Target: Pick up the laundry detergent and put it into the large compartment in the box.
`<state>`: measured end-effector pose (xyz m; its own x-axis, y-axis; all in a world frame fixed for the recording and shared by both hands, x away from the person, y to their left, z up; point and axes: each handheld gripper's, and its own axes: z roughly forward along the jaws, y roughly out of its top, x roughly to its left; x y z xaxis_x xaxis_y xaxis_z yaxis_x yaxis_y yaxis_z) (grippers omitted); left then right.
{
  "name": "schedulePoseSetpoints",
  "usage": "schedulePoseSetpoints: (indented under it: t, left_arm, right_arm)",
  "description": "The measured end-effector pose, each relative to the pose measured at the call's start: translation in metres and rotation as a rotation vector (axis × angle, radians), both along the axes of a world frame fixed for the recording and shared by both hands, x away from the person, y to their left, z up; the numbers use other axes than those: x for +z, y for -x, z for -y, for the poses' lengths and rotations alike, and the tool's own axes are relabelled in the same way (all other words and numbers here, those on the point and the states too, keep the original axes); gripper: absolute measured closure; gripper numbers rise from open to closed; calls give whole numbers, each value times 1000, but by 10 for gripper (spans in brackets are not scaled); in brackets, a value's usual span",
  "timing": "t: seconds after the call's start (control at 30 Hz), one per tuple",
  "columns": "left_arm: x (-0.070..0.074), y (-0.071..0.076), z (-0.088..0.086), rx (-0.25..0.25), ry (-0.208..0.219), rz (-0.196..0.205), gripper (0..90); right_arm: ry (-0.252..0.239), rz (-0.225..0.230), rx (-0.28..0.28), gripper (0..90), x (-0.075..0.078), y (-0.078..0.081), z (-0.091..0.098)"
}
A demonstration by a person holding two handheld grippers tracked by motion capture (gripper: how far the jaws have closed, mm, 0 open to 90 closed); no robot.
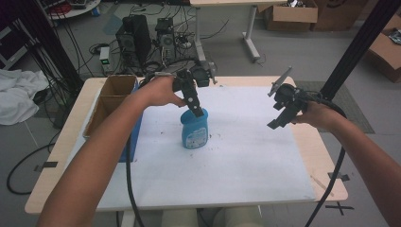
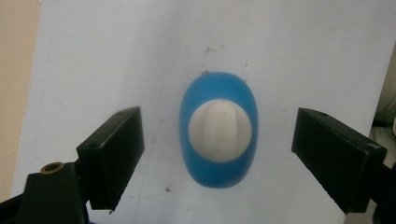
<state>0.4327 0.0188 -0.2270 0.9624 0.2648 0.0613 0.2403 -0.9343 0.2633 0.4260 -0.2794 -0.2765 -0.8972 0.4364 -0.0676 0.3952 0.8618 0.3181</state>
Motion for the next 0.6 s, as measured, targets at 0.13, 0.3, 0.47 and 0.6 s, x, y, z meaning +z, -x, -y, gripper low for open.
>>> schedulePoseSetpoints:
  t: [0.13, 0.3, 0.47, 0.6]
  left_arm:
    - [-5, -2, 3, -3, -7, -6, 177]
    - [-12, -5, 5, -3, -16, -15, 177]
    - [-17, -8, 6, 2, -25, -25, 176]
    - [-23, -8, 6, 4, -25, -37, 176]
  right_arm:
    - [0, 0, 1, 172, 0, 0, 1]
    - [-2, -2, -1, 171, -2, -1, 3]
    - [-1, -9, -3, 172, -4, -1, 3]
    - [-2, -9, -5, 172, -4, -1, 4]
